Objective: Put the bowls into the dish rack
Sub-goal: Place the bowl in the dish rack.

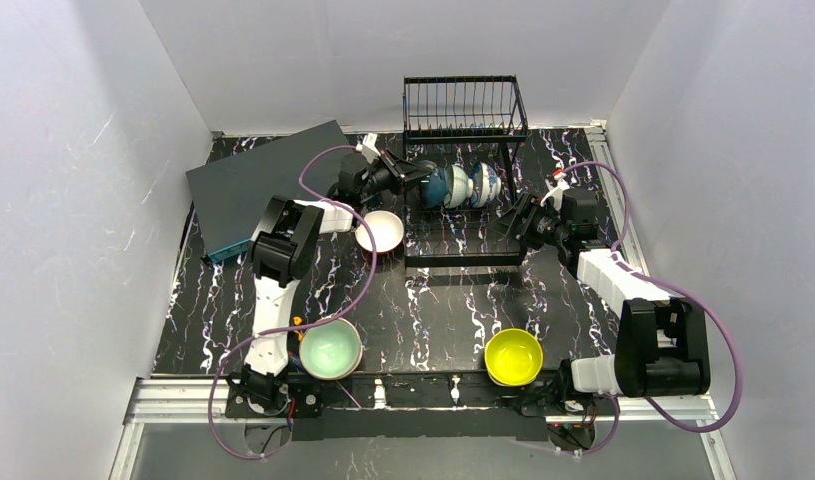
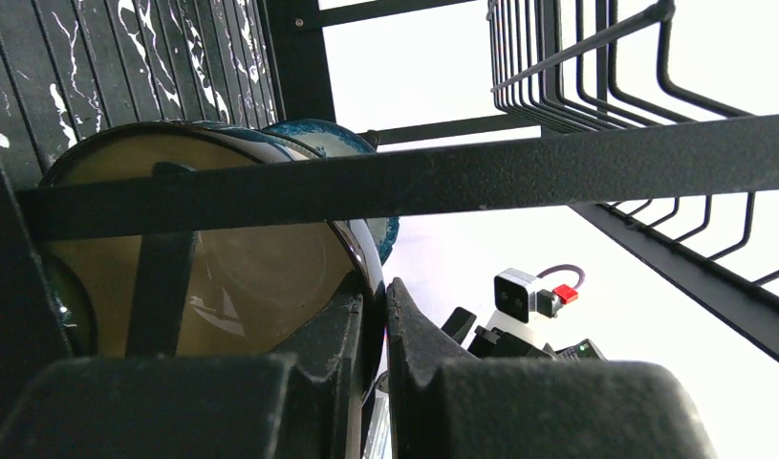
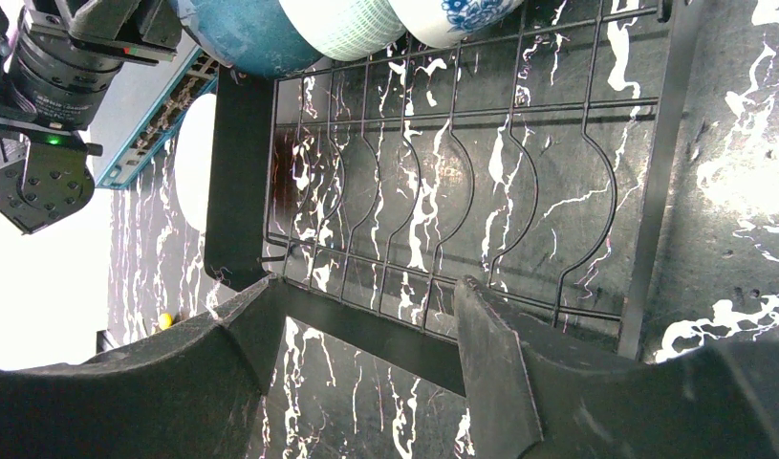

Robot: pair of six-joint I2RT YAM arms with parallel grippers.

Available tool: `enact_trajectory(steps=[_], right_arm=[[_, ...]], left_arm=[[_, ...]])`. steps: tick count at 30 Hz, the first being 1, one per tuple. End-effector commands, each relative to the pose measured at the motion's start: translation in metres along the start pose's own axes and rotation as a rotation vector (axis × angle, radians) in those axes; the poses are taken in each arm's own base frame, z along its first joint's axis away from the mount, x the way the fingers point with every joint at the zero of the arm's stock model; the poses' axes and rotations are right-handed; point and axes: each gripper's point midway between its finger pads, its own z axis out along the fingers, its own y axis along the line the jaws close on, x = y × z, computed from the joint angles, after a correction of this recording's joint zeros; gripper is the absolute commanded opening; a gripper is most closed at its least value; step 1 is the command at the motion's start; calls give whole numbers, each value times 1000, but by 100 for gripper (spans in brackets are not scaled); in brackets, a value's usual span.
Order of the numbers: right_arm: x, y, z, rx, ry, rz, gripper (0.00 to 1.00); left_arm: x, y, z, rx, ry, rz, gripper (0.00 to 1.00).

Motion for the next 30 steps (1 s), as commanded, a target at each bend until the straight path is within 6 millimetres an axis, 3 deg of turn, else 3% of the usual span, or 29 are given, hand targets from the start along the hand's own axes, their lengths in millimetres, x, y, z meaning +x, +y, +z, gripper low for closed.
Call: enact_trajectory(steps=[1, 10, 16, 18, 19, 30], right_arm=[[-11, 6, 1, -34, -30, -23, 73], [-12, 7, 2, -37, -31, -23, 73], [-12, 8, 1, -42, -30, -23, 72], [-12, 9, 1, -45, -30, -24, 73], [-12, 9, 1, -46, -30, -23, 73], [-13, 12, -1, -53, -36, -23, 73]], left_arm=[[-12, -30, -5, 66, -36, 51, 0], [-10, -18, -10, -26, -27, 57, 0], [-8, -27, -14, -23, -20, 81, 32], [-9, -31, -17, -29, -25, 106, 59], [-10, -34, -20, -36, -34, 117, 65], [-10, -43, -52, -116, -96, 199, 77]])
